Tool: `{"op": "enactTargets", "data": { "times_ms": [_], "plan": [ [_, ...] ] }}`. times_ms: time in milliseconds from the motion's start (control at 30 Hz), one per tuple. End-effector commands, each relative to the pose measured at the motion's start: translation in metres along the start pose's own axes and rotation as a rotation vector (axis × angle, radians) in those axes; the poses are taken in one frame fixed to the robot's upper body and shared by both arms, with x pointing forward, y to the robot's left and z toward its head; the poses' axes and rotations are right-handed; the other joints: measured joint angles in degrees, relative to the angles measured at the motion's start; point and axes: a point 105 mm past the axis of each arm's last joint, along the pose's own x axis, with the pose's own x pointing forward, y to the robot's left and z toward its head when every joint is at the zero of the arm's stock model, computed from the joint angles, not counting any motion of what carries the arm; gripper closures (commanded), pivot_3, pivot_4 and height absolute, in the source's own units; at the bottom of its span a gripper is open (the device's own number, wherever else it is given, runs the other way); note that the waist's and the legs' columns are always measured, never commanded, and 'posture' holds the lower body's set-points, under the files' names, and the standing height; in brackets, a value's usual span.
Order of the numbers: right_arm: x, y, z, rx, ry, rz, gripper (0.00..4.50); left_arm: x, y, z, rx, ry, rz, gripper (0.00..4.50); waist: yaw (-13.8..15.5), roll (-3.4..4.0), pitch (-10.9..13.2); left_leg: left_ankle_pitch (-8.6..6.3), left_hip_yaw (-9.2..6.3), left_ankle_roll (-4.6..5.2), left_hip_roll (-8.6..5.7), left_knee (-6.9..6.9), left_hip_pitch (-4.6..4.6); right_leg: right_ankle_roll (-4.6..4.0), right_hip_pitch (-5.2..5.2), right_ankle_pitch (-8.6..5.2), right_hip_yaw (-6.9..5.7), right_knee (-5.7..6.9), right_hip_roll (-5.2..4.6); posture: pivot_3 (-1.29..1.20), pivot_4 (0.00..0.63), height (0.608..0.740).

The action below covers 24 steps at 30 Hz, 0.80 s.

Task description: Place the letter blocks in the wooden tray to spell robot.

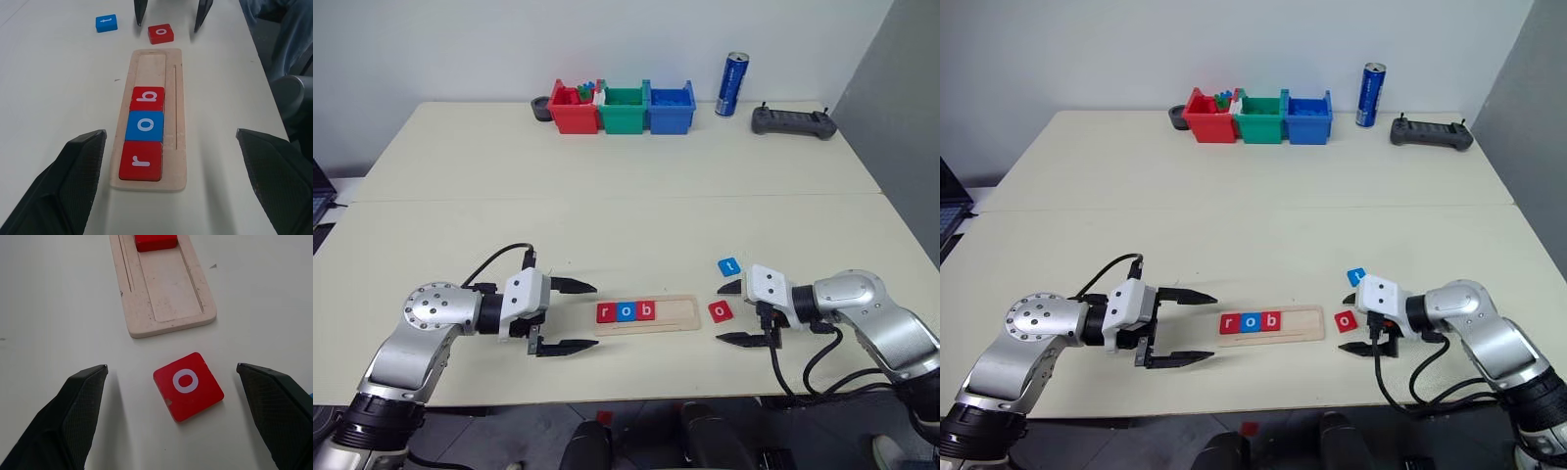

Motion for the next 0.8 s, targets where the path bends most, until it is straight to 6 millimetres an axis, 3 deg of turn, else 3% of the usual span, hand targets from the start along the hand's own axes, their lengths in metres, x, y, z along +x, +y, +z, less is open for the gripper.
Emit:
{"op": "enactTargets", "data": {
  "times_ms": [33,133,200,467,800],
  "plan": [
    [0.003,-0.003,0.004,-0.03,-0.008,0.035,0.01,-0.005,0.004,0.01,0.041,-0.005,0.006,0.0,0.0,0.0,0.0,0.0,0.0,0.0,0.0,0.0,0.0,0.0,0.0,0.0,0.0,0.0,0.0,0.0,0.15,0.74],
    [0.004,-0.004,0.002,-0.019,0.0,0.056,0.01,-0.006,0.004,0.009,0.04,-0.002,0.008,0.0,0.03,0.0,0.0,0.0,-0.01,0.0,0.0,0.0,0.0,0.0,0.0,0.0,0.0,0.01,0.0,0.0,0.15,0.74],
    [0.005,-0.004,0.0,-0.02,0.008,0.064,0.38,-0.007,0.004,0.007,0.039,0.001,0.01,0.0,0.06,0.0,0.0,0.0,-0.01,0.0,0.0,0.0,0.0,-0.01,0.0,0.0,-0.01,0.01,0.0,0.0,0.15,0.74],
    [0.001,-0.004,0.003,-0.003,-0.004,0.072,3.08,-0.018,0.003,-0.014,0.025,0.023,0.026,0.0,0.07,0.0,0.0,0.0,-0.02,0.0,0.0,0.0,0.02,-0.01,0.0,0.01,-0.01,0.02,-0.01,0.0,0.15,0.74],
    [0.005,0.016,0.054,-0.046,-0.088,0.07,3.07,-0.021,0.001,-0.021,0.04,0.037,0.025,0.0,0.14,0.01,0.0,0.0,-0.06,0.0,0.0,0.0,0.01,-0.01,0.0,0.01,-0.04,0.04,0.0,0.0,0.15,0.74]
  ]
}}
